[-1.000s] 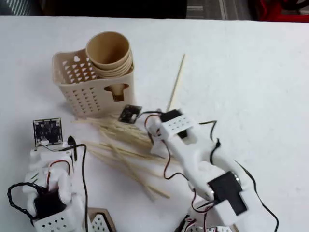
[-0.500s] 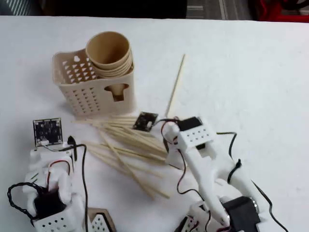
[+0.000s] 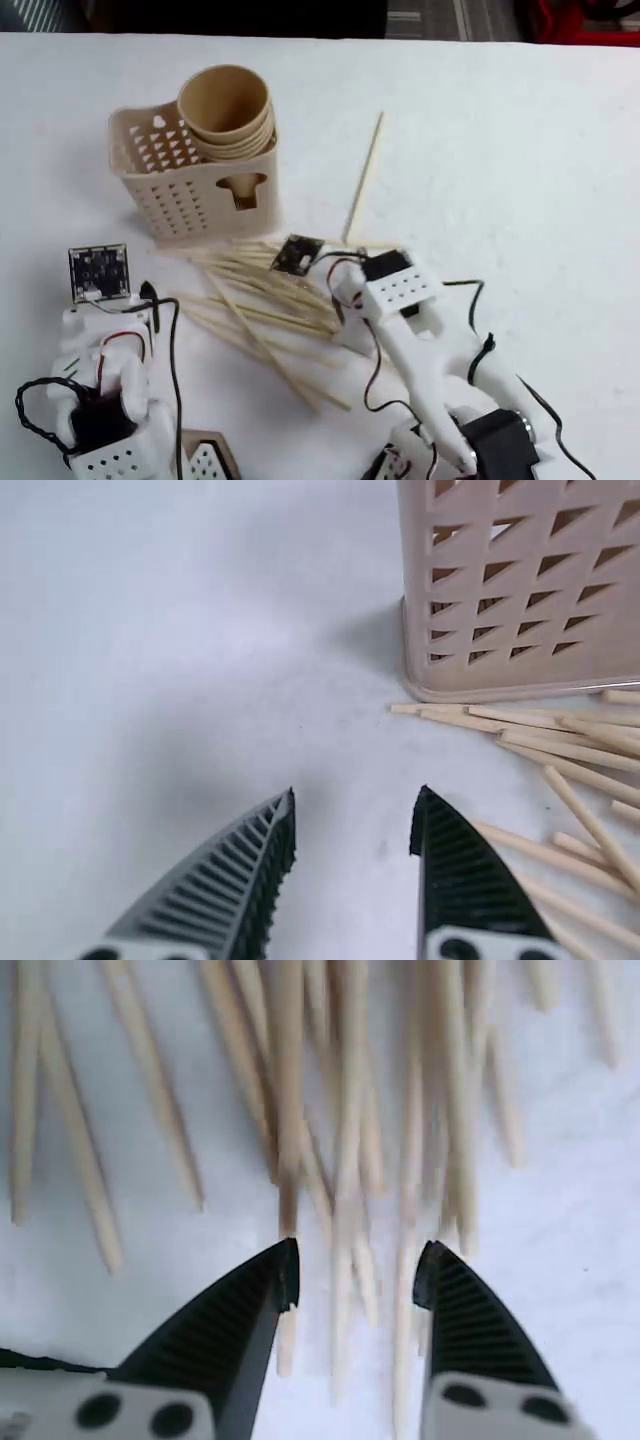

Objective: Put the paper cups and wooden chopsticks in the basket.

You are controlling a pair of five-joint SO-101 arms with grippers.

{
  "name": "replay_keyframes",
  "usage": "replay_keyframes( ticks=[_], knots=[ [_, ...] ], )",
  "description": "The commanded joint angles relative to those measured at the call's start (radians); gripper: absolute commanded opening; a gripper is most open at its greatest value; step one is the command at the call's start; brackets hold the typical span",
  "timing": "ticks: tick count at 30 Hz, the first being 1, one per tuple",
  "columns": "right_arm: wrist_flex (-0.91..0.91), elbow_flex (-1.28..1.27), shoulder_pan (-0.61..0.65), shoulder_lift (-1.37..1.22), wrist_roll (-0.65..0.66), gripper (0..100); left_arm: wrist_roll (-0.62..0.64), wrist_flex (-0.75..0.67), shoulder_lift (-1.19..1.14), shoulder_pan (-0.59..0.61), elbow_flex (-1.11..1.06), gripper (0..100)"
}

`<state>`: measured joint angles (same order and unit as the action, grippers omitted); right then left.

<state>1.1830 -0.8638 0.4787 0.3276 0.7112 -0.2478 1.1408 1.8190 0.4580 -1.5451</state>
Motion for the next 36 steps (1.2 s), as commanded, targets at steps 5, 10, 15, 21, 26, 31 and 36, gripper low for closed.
replay_keyframes(
  ticks=[5,10,15,21,26,31,36],
  knots=[
    [-0.051,0.034,0.044,0.03,-0.018,20.0,0.009,-0.021,0.008,0.004,0.005,20],
    [-0.054,0.034,0.085,0.03,-0.094,20.0,0.009,-0.021,0.008,0.004,0.005,20],
    [-0.084,0.034,0.116,-0.031,-0.12,19.9,0.009,-0.021,0.008,0.004,0.005,20],
    [-0.127,0.04,0.113,-0.16,-0.118,16.6,0.009,-0.021,0.008,0.004,0.005,20],
    [-0.131,0.038,0.108,-0.145,-0.11,1.5,0.009,-0.021,0.008,0.004,0.005,20],
    [-0.124,0.035,0.074,-0.136,-0.11,1.8,0.009,-0.021,0.008,0.004,0.005,20],
    [-0.048,0.04,0.024,-0.044,-0.11,1.8,-0.028,-0.021,0.008,0.004,0.002,20]
  ],
)
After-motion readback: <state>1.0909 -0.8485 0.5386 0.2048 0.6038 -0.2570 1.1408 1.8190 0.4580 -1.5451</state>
